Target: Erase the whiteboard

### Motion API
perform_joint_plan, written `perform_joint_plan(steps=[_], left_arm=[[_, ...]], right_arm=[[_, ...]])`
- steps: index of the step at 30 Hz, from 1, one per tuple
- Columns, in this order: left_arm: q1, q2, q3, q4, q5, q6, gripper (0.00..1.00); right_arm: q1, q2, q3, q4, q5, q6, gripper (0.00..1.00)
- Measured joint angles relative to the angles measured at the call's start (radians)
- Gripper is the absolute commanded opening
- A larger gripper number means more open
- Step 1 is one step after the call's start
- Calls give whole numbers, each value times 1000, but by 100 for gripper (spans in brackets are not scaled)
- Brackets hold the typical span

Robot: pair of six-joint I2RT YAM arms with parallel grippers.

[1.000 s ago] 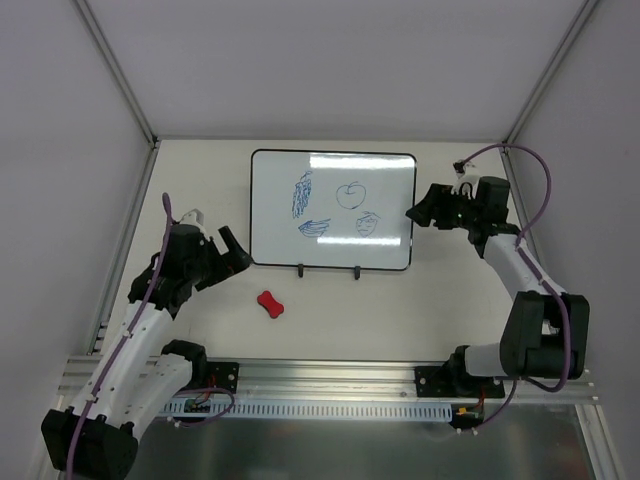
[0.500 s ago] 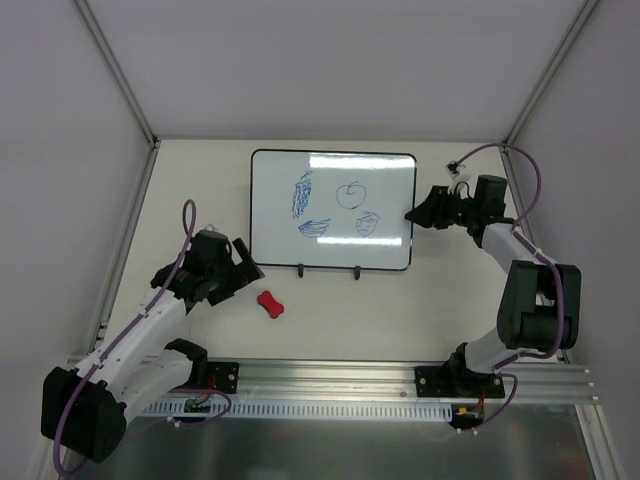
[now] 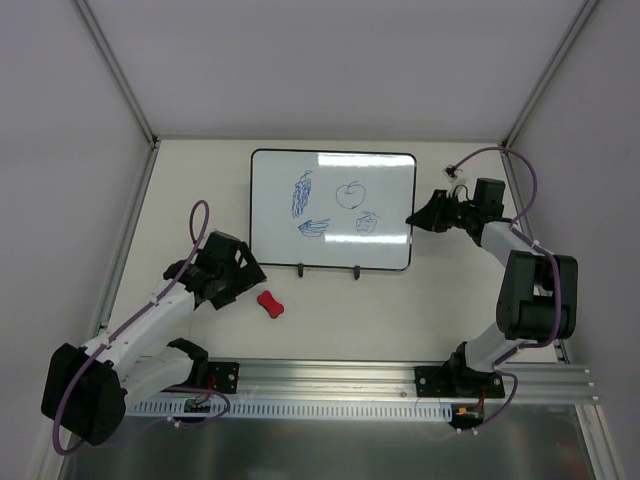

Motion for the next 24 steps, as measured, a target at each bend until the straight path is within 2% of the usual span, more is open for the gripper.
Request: perform_joint_plan(steps=[5,15,24], left_arm=[[-31,27,0,0,-20,-28,99],[-142,163,6,1,-48,-99,97],[-155,187,14,1,-58,-135,96]], right_arm=[[-5,0,0,0,-12,-8,10],[-11,6,-2,-1,-18,-6,11],[-19,30,-2,-1,-28,13,11]])
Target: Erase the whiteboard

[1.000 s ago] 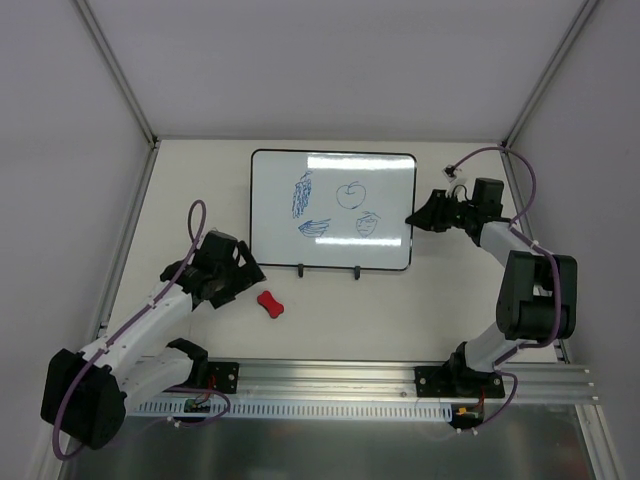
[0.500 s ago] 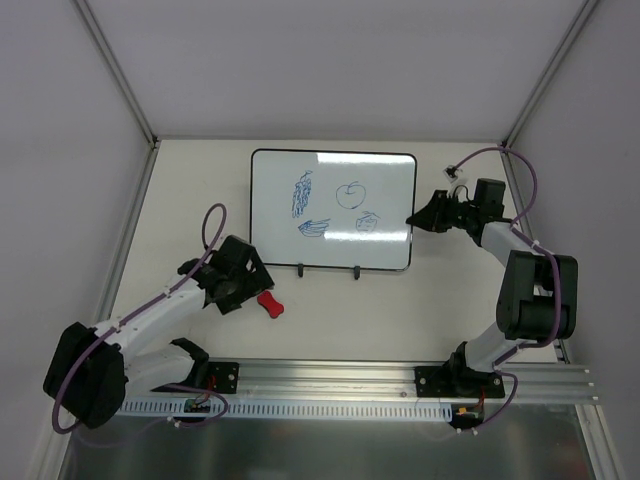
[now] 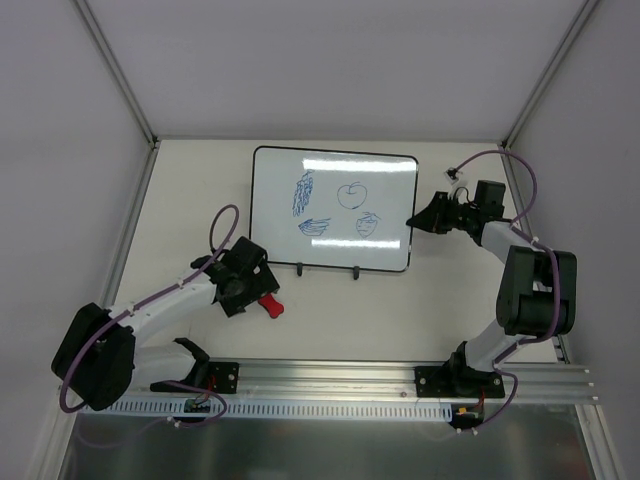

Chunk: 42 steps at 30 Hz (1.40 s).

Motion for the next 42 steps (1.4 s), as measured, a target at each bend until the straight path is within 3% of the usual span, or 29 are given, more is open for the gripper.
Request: perform_joint_plan(steps=[19,27,37,42], left_arm=[[-69,74,26,1,-22,-64,79],[-101,92,44,3,-37,-95,58],[-101,121,45,3,-42,-105,52],[-101,145,57,5,-43,-106,40]], right_arm=[[0,-29,-17,-15,5,-20,11],[0,-43,-18,-34,14,-36,11],[7,-57,-23,-43,33,-53,11],[10,-61,-23,-47,41,-62,11]])
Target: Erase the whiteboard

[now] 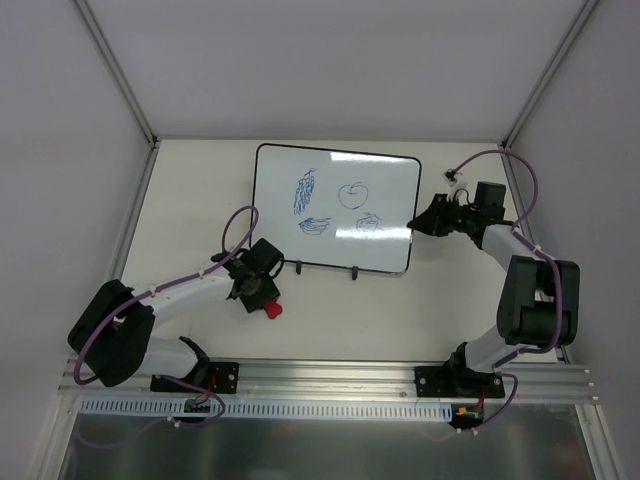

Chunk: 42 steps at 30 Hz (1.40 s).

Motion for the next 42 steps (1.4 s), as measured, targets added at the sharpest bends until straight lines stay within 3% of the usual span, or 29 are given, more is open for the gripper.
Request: perform_joint_plan(steps=[8,11,24,42], left_arm=[[0,4,17,2,-17,11,6],[0,0,41,-7,-51,45,3],[2,88,476,39,-310,549,0],[161,357,693,314,-143,1094,0]], right_arm=[[5,-10,0,-17,14,-18,11],[6,-10,0,-21,17,-24,11],[31,-43,0,-53,72,-79,10],[60,-67,3,-81,131,-134,9]])
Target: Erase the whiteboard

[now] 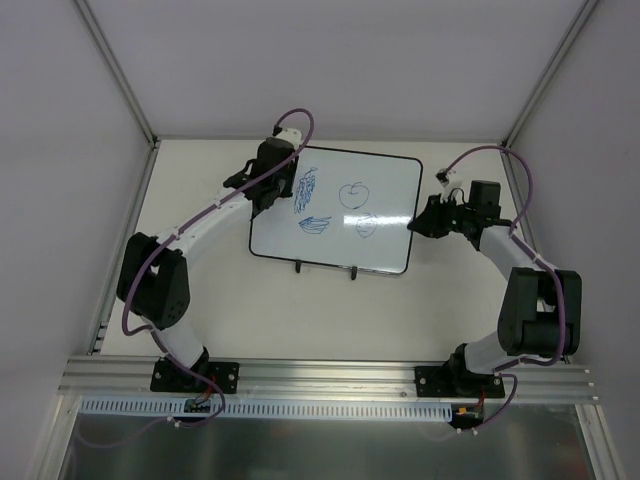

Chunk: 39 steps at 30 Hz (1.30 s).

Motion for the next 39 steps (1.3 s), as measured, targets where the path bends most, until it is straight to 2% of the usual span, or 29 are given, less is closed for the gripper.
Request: perform_joint_plan(steps=[7,18,28,34,39], left_arm=[[23,112,144,52,77,146,0],[-6,155,167,69,195,246,0],[-120,154,98,92,206,220,0],[-117,155,102,87,134,158,0],[-63,155,138,85,73,142,0]], right_arm=[[10,-1,11,-24,16,-16,10],[38,-5,32,-100,52,-52,9],[49,-13,33,-108,79,-67,9],[55,-15,33,-111,84,-68,9],[57,-18,33,-118,86,-74,9]])
